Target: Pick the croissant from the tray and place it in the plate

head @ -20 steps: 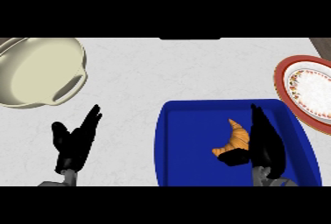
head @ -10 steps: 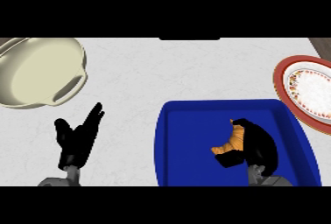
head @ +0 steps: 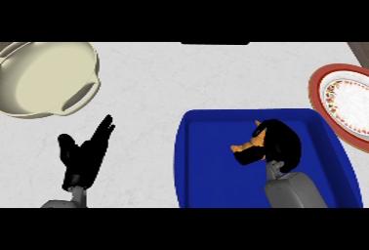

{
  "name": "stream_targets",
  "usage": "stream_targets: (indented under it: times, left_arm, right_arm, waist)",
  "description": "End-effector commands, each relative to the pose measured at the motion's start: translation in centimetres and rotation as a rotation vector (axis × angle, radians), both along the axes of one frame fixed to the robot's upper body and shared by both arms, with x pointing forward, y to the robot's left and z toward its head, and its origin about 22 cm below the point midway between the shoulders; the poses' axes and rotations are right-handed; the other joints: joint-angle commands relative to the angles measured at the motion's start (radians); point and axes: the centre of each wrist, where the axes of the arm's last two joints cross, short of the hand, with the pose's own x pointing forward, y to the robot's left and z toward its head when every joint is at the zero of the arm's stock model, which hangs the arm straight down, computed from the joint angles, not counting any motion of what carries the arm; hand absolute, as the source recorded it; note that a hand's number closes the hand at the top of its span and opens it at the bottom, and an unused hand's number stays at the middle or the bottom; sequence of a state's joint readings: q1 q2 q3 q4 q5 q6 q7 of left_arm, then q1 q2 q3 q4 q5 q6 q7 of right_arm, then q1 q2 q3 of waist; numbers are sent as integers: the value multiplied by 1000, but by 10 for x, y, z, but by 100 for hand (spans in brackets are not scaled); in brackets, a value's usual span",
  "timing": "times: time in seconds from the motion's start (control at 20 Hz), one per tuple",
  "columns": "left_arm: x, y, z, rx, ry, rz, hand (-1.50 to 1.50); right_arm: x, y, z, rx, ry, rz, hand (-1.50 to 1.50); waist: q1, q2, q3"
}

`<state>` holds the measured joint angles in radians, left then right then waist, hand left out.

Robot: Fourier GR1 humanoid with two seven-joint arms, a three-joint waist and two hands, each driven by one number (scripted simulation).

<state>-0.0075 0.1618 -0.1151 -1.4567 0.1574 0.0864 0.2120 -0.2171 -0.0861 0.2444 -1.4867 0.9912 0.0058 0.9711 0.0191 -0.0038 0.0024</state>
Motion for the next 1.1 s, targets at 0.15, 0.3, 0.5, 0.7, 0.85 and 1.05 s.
stream_targets:
  times: [0.15,0.3,0.5,0.7,0.85,1.05]
  left_arm:
    - [6,-17,3,-14,-10,-80,0]
    - [7,-23,0,-7,0,-98,0]
    - [5,-20,-2,4,3,-92,0]
    - [8,-11,-3,-4,18,-72,0]
    - [12,-21,1,-1,10,-80,0]
    - [6,-19,-5,-15,27,-58,0]
  right_arm:
    - [83,16,44,-4,-45,-371,150]
    - [107,4,74,-98,-278,-404,150]
    - [126,0,102,-240,-487,-464,150]
    - [135,14,117,-251,-627,-541,150]
    - [143,-3,130,-257,-702,-631,150]
    - [142,-21,114,-248,-779,-719,150]
  waist:
    - [84,41,-4]
    - [82,42,-3]
    - [89,40,-4]
    - [79,37,-4]
    - [63,35,-2]
    - [47,34,-2]
